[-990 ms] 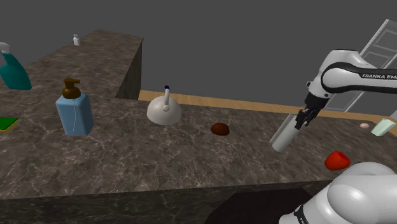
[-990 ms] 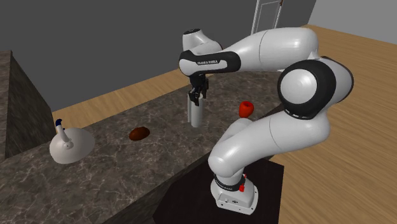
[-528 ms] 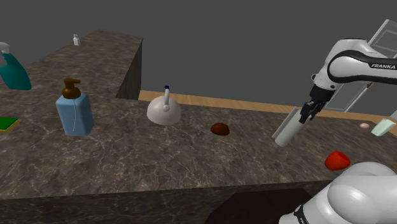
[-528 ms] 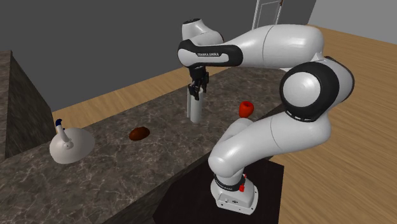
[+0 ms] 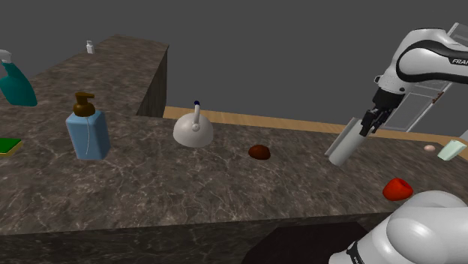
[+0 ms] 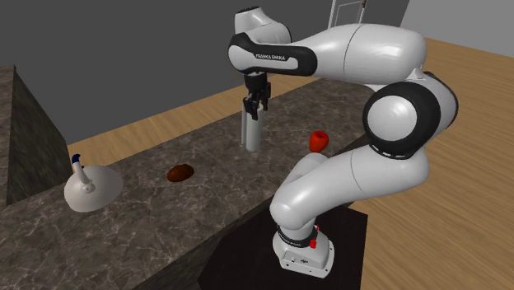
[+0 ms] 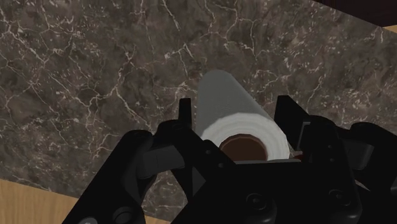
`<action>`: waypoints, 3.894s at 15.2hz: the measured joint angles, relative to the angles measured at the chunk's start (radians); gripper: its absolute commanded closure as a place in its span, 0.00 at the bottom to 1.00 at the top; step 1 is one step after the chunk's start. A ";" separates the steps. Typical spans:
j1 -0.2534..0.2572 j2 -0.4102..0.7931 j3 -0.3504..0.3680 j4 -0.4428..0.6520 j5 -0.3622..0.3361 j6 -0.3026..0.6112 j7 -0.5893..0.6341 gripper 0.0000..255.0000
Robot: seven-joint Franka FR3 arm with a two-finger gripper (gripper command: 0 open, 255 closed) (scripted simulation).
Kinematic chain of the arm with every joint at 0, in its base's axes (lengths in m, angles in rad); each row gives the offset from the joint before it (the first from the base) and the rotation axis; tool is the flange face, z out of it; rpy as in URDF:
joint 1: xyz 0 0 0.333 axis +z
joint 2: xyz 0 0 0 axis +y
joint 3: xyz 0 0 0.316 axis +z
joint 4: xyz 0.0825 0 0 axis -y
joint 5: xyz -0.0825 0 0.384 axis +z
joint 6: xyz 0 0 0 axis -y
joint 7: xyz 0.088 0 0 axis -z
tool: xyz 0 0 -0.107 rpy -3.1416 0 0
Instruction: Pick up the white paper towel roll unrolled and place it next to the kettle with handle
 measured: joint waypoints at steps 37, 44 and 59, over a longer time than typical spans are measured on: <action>0.065 0.183 0.142 0.535 0.132 -0.377 0.042 1.00; 0.112 0.295 0.242 0.608 0.214 -0.361 0.189 1.00; 0.220 0.675 0.413 0.995 0.314 -0.390 0.471 1.00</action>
